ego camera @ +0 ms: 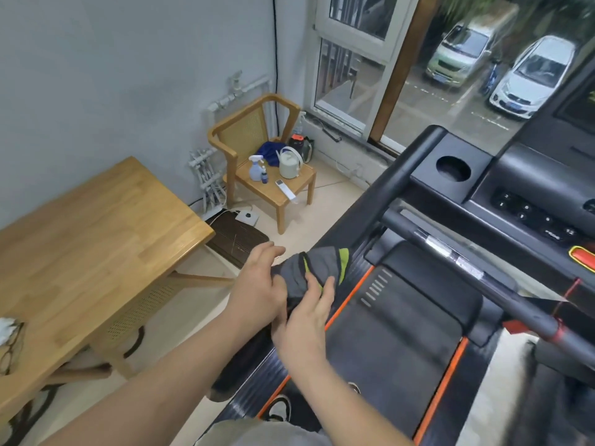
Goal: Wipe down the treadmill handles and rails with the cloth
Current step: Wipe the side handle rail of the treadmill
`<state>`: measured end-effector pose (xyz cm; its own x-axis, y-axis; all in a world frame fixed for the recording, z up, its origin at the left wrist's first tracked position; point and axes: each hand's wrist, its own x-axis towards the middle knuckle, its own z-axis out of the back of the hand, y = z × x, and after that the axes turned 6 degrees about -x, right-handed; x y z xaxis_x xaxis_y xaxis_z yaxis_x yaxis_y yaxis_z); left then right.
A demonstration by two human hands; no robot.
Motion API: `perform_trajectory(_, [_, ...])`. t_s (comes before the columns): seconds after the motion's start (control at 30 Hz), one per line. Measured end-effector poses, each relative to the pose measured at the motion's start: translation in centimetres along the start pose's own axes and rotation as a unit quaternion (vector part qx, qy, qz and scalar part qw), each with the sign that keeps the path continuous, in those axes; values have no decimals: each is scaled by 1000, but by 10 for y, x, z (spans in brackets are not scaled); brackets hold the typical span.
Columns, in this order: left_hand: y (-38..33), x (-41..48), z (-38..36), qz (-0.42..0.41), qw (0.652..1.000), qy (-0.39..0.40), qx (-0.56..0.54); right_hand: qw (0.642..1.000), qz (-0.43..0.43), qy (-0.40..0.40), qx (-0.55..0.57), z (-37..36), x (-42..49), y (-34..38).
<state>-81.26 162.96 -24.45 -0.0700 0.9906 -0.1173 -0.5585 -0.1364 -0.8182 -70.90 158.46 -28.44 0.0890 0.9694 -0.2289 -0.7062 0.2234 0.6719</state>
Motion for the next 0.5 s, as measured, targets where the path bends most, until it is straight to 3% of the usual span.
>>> perform_trajectory(0.17, [-7, 5, -8, -5, 1000, -9, 3, 995, -83, 24, 41, 20, 44, 6])
perform_trajectory(0.3, [-11, 5, -7, 6, 1000, -24, 10, 978, -186, -25, 93, 48, 104, 13])
perform_trajectory(0.5, [3, -7, 4, 20, 998, 6, 53, 943, -255, -83, 195, 85, 170, -3])
